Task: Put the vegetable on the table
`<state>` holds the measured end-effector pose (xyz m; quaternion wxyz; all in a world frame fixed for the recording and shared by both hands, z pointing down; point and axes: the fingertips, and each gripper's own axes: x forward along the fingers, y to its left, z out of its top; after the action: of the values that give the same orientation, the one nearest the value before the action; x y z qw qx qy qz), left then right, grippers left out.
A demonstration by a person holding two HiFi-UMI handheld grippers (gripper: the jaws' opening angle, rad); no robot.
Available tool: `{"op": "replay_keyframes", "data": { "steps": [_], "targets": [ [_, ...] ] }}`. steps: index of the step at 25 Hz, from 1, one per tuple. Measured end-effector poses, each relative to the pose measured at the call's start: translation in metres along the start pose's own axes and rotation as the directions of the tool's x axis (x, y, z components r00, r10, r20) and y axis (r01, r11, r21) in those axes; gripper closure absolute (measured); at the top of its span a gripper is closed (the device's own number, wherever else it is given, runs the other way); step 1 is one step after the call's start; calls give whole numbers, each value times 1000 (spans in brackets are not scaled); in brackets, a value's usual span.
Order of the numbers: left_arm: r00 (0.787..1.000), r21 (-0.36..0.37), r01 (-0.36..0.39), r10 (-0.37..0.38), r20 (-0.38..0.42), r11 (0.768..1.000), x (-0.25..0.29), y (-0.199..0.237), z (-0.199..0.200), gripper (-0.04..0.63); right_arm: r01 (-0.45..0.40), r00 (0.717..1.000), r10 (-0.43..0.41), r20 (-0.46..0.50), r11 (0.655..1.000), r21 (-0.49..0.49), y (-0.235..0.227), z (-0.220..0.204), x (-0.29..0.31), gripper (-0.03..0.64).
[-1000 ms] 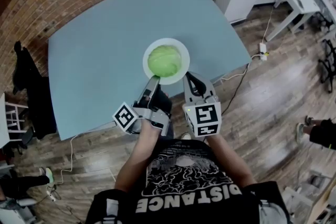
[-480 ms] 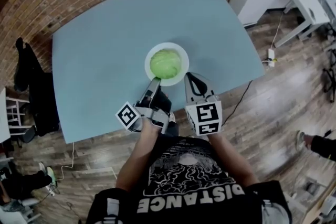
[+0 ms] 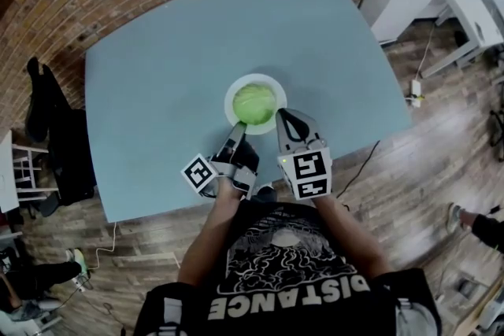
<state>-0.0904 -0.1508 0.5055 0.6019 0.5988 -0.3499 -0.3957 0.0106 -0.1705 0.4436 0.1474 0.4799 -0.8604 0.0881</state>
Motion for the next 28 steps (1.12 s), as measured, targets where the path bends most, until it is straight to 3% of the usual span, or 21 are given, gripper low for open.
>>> {"op": "replay_keyframes", "data": {
  "steps": [9, 16, 28],
  "targets": [
    [996, 31, -89, 89, -20, 996, 5, 28, 28, 574, -15, 1000, 15, -25, 1000, -20, 12, -1, 33, 609],
    [979, 44, -191, 194, -65, 981, 8, 56, 37, 572, -14, 999, 13, -49, 1000, -18, 13, -6, 50, 609],
    [960, 45, -256, 259, -110, 966, 11, 78, 40, 569, -9, 997, 10, -74, 1000, 8, 10, -11, 60, 609]
  ]
}}
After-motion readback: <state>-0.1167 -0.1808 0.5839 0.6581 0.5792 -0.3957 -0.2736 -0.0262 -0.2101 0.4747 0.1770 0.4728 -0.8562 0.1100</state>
